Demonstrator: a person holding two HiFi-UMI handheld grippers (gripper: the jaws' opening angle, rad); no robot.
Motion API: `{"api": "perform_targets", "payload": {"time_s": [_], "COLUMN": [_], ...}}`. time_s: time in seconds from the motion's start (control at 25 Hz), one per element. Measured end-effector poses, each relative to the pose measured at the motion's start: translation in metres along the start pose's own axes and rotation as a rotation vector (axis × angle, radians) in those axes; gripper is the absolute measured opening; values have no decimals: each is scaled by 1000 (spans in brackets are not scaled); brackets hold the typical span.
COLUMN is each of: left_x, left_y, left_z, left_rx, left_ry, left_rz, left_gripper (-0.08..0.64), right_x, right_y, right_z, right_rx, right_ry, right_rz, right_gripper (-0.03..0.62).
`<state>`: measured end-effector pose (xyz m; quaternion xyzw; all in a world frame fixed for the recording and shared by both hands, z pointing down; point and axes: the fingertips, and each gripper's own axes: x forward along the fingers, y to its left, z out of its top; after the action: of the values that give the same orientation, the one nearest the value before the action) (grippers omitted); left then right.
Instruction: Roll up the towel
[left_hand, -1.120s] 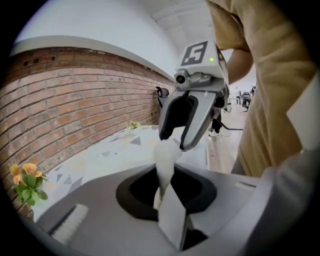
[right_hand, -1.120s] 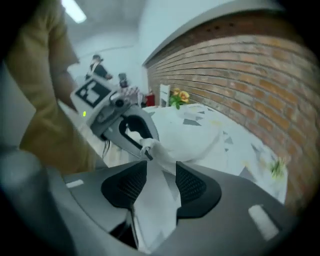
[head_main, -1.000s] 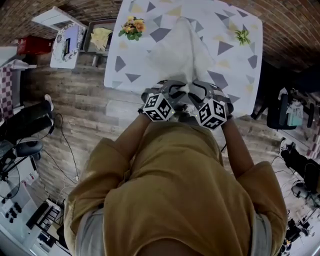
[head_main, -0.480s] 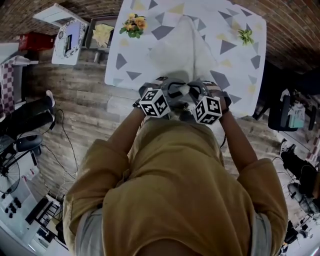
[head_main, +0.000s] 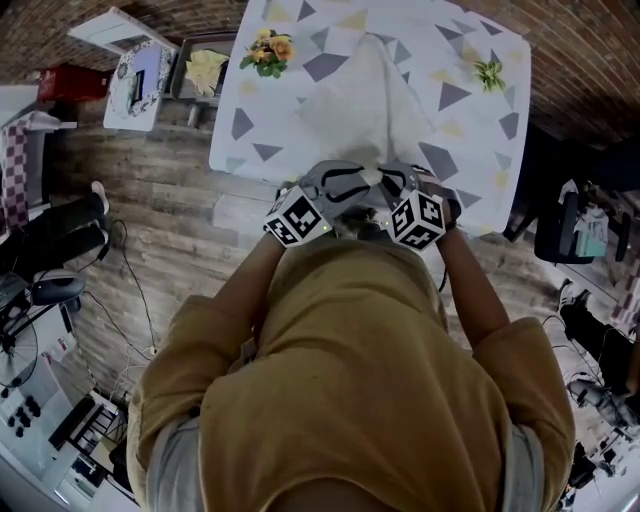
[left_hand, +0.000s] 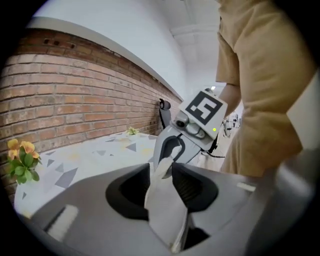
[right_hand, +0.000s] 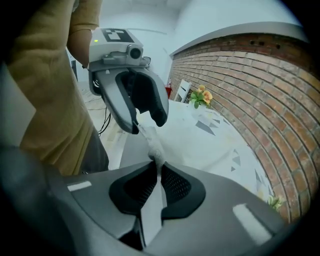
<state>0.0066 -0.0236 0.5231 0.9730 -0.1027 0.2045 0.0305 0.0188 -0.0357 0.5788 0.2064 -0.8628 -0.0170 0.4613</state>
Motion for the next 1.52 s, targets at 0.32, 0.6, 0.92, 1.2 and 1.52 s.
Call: {"api": "perform_targets", "payload": {"time_s": [0.32,0.6,0.92,1.2,1.52], "left_x": [13,17,22,23,31], "left_y": [-14,-9,2,25,31], "left_z": [-16,-8,-7,-16,-23], "left_rx": [66,10,-128,-200,-292], "left_ry": [108,43,15,28,59], "left_rz": [-95,-85,-127,-159,-266], "left_gripper": [156,106,75,74,75], "right_x": [-1,-11,-13,-22,-10], "right_y": [5,15,9,-6,-20], "right_z": [4,8,-2,6,-2], "right_rx": [52,72,214,360,491], "right_ry": [-2,-52,-68,-133,-126], "right_rz": [24,73,105,151,145], "right_gripper": [29,29,32,34,32]}}
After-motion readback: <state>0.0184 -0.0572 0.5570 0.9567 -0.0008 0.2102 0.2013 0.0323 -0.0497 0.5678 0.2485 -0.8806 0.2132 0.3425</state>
